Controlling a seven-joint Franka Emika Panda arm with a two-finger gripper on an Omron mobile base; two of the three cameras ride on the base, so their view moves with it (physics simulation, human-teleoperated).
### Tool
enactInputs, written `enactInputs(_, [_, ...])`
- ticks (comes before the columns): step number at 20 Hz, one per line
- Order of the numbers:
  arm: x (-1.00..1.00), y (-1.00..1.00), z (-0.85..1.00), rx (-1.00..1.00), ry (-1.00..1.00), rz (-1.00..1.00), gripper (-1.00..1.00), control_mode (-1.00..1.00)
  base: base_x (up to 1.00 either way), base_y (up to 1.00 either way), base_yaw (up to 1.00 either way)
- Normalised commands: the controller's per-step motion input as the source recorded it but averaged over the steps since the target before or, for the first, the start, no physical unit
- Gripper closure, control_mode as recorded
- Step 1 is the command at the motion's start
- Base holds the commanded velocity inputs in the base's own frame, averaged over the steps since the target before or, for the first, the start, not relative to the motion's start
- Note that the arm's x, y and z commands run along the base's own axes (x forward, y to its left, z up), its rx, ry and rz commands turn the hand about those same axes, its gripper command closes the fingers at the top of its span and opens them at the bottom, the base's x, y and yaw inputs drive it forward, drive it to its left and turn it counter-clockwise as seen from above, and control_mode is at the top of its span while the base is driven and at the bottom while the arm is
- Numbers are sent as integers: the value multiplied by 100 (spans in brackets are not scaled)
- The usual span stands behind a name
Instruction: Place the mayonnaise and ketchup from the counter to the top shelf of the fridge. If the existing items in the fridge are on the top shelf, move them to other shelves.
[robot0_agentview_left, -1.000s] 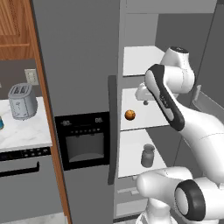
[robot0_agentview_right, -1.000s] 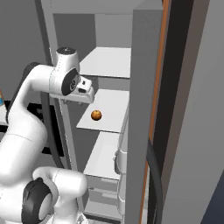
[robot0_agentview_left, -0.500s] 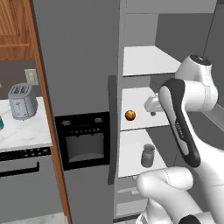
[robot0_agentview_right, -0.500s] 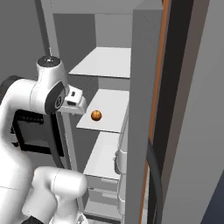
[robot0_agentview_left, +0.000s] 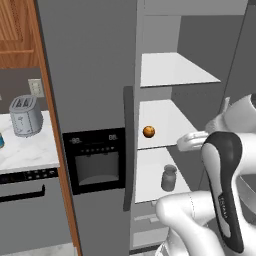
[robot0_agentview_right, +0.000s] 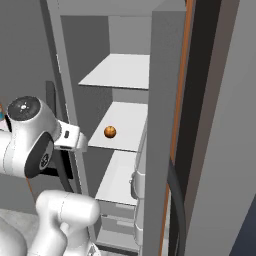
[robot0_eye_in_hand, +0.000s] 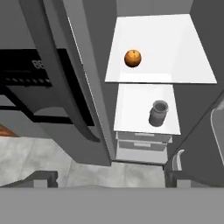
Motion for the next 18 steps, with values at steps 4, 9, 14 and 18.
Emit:
enactInputs(4, [-46, 10, 0, -2, -22, 2, -100, -100, 0, 0, 0])
enactInputs(9, [0, 0, 0, 0, 0, 0, -100, 100, -33, 73, 5])
enactInputs(14, [0, 0, 0, 0, 0, 0, -100, 100, -4, 100, 0])
enactInputs(18, [0, 0, 0, 0, 0, 0, -100, 100, 0, 100, 0])
